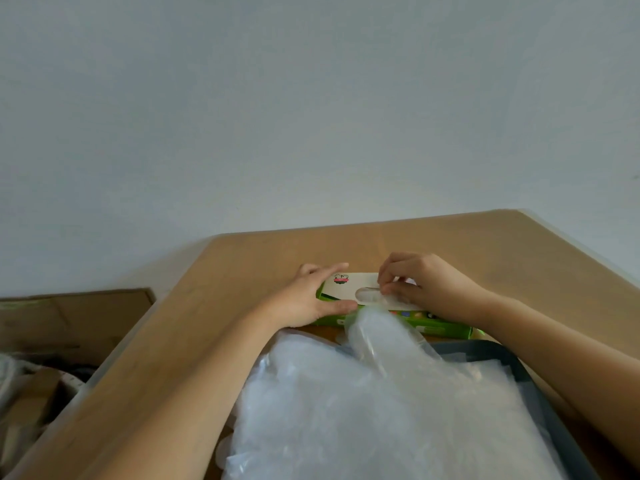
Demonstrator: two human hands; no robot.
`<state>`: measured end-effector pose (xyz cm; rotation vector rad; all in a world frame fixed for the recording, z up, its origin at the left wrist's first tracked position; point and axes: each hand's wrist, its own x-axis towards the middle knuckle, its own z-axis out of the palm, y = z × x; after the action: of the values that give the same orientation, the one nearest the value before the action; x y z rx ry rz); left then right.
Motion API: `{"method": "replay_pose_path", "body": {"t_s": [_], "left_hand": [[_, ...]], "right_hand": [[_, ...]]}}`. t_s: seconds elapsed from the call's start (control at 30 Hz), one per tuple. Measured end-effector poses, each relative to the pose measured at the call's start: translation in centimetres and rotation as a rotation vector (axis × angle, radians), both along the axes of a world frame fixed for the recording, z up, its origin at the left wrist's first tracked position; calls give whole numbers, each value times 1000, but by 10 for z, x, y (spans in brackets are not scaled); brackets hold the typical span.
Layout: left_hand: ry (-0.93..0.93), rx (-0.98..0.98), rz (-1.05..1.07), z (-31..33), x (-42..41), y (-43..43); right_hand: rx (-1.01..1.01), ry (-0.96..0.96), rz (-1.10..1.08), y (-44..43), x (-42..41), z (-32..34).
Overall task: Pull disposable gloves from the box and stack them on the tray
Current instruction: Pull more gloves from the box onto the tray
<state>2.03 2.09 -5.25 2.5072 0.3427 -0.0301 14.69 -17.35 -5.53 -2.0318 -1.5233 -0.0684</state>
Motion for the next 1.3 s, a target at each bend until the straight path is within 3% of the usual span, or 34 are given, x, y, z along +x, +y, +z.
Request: {"method": "replay_pose_path", "body": {"t_s": [0.27,0.47,0.6,0.67,0.73,0.83,0.9,0.97,1.13,1.3], "left_hand": [[90,106,-6,7,-7,-4],[86,306,-36,13,7,-14],[158,205,-28,5,15,-15],[173,246,-10,6,19,-13],[18,237,50,15,19,-12],[-361,-132,144,42,5,-23],[-390,-480,55,59,-11,-32],[-333,-567,-84,75,-29,-48],[-247,-523,-159,82,-55,-85],[-305,-457,69,82,-79,-103]], "right_hand": [[59,95,-166,-1,-3,9],[299,598,-219,-1,-1,13],[601,854,-10,-12,-4,49],[632,818,57,-21,-9,71],[531,606,-2,-31,-18,89],[290,381,-83,-43,-33,102],[198,375,-105,-49,-46,107],[144,351,-147,-50,-58,111],[90,462,-126,-50,-84,104],[198,719,-89,-66,-105,91]]}}
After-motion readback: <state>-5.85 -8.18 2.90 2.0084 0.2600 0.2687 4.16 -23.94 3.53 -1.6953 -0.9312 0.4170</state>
